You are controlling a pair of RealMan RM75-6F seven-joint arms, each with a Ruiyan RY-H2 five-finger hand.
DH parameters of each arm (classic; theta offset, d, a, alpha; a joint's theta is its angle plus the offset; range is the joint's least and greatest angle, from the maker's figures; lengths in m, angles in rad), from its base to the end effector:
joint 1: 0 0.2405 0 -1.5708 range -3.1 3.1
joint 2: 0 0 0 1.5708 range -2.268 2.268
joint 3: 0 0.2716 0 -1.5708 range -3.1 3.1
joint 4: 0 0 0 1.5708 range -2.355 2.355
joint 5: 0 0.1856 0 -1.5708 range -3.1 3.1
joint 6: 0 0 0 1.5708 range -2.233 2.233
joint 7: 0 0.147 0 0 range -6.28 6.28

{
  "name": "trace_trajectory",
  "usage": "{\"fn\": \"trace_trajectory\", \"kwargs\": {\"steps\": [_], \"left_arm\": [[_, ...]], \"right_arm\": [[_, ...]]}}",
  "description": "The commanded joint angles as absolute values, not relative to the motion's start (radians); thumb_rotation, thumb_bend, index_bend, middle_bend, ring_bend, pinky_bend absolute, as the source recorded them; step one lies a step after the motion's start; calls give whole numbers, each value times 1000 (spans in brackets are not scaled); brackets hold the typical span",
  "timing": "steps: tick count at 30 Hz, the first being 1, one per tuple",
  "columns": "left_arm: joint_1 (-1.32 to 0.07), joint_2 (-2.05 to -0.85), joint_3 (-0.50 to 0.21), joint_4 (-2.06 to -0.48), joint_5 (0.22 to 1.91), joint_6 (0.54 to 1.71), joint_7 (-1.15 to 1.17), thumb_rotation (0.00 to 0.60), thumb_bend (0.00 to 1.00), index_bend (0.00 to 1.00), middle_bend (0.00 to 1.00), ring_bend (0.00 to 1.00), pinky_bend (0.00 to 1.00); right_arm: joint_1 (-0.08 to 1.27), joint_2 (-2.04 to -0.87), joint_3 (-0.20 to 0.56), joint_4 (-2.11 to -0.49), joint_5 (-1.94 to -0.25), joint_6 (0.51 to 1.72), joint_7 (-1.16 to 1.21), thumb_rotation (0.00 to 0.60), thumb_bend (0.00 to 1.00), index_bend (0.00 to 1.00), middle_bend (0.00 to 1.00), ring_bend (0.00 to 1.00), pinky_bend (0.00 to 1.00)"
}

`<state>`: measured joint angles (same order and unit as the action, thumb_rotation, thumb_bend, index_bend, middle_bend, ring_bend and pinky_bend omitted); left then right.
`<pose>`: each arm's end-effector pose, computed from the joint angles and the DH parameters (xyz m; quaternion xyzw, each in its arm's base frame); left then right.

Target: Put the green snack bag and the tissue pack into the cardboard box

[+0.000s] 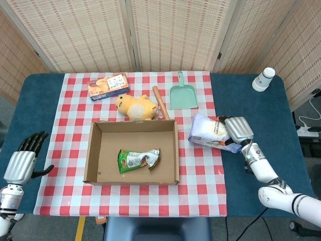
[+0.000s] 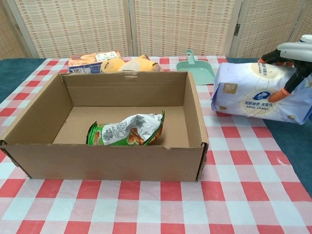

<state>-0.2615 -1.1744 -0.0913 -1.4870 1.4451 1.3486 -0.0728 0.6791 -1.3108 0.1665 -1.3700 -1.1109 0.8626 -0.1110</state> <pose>-0.3078 0.2494 0.1731 -0.6208 -0.3782 -0.4055 0.5542 -0.2424 -0.3790 0.1000 0.6994 -0.4110 0.3199 0.4895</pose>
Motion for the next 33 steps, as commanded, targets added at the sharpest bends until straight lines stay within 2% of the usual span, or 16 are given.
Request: {"fn": "trace_trajectory", "kwargs": {"steps": [1, 8, 12, 16, 22, 33], "left_arm": [[-263, -1175, -92, -1487, 1446, 1348, -73, 600, 184, 0, 0, 0, 102], [-265, -1169, -85, -1490, 1445, 1333, -67, 600, 185, 0, 0, 0, 102], [-265, -1170, -86, -1492, 1444, 1336, -63, 600, 186, 0, 0, 0, 102], [-264, -1170, -87, -1496, 1446, 1343, -60, 600, 186, 0, 0, 0, 102], [-262, -1170, -91, -1495, 1443, 1348, -62, 600, 187, 0, 0, 0, 102], [-261, -1170, -94, -1489, 1440, 1349, -66, 600, 186, 0, 0, 0, 103]], "right_arm": [[643, -1223, 174, -1490, -1127, 942, -154, 600, 252, 686, 380, 414, 590], [604, -1035, 220, -1781, -1141, 1088, -284, 600, 252, 694, 391, 431, 604], [624, -951, 264, -1922, -1114, 1107, -357, 600, 252, 701, 402, 440, 610], [670, -921, 306, -2018, -1092, 1118, -442, 600, 252, 705, 405, 441, 610], [793, -996, 346, -2046, -992, 1048, -515, 600, 252, 707, 406, 441, 611], [1028, -1304, 349, -1851, -882, 940, -564, 600, 252, 706, 406, 442, 611]]}}
